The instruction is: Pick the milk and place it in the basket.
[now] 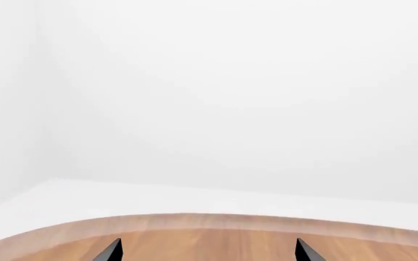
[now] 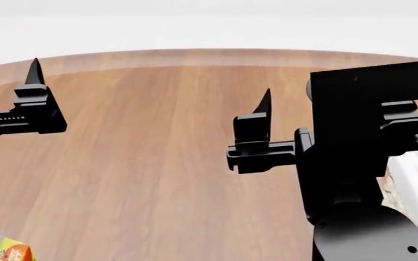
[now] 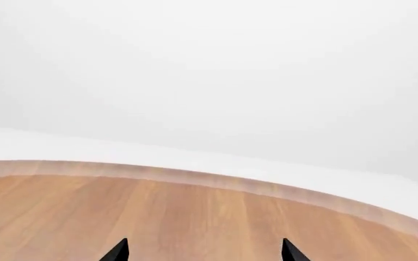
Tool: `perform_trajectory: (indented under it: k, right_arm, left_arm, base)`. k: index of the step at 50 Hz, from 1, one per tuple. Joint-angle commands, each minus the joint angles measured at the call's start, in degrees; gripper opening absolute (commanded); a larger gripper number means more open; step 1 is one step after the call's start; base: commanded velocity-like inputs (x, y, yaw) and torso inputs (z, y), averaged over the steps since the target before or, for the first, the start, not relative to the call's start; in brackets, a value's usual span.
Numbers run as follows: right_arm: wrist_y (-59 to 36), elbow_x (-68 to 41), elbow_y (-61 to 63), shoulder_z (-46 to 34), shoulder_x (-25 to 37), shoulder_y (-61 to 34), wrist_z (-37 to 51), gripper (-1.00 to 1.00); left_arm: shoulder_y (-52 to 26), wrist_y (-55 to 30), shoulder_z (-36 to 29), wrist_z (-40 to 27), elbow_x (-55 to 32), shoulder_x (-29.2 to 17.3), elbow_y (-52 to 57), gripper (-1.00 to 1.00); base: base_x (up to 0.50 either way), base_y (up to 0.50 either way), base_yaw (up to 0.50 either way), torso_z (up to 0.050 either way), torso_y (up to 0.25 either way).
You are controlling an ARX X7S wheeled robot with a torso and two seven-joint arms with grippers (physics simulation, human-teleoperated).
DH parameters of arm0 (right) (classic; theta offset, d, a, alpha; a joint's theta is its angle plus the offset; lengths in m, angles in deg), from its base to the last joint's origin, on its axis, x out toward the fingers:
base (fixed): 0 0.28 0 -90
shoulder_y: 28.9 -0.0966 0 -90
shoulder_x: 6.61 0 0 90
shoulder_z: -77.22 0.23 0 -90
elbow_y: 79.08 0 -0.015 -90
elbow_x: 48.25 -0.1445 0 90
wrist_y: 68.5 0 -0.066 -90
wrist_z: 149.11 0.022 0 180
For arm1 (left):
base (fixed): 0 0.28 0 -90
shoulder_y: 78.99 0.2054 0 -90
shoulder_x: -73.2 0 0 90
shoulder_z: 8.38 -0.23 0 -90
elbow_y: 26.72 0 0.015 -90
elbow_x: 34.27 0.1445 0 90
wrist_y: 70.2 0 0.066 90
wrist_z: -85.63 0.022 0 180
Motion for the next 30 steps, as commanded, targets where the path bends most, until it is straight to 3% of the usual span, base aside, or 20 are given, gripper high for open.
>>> perform_trajectory:
  k: [1,10,21,25,27,30]
  right_arm:
    - [0.5,-0.6,-0.6,-0.1,0.1,0.3,0.2,1.0]
    - [-0.1,-1.2,-2.0,-0.2,-0.2,0.1,0.3,1.0]
    - [-4.0,-3.2,-4.9,-0.5,-0.7,-2.0,0.3,1.0]
    - [-5.1,-11.0,-8.6,-0.1,0.4,-3.4,-6.7,1.0]
    - [-5.1,-22.0,-11.9,-0.8,3.2,-4.5,-3.7,1.0]
    - [-4.6,-29.1,-15.1,-0.2,5.8,-5.6,-11.4,1.0]
  left_arm:
    - [0.2,0.3,-0.1,-0.6,-0.9,-0.4,-0.1,1.0]
    - [0.4,0.8,-0.2,-0.9,-1.4,-0.7,-0.2,1.0]
    - [0.3,0.9,-0.3,-1.4,-2.1,-1.0,-0.5,1.0]
    - [-0.5,0.4,0.2,-1.6,-2.5,-1.3,-0.4,1.0]
    - [-0.6,0.4,0.3,-1.7,-2.6,-1.4,-0.5,1.0]
    - [-0.8,0.5,0.1,-1.8,-2.7,-1.5,-0.5,1.0]
  base:
    - [0.5,0.0,0.0,0.0,0.0]
    - [0.5,0.0,0.0,0.0,0.001]
    - [0.0,0.0,0.0,0.0,0.0]
    - [0.0,0.0,0.0,0.0,0.0]
    - [0.0,0.0,0.0,0.0,0.0]
    - [0.0,0.0,0.0,0.0,0.0]
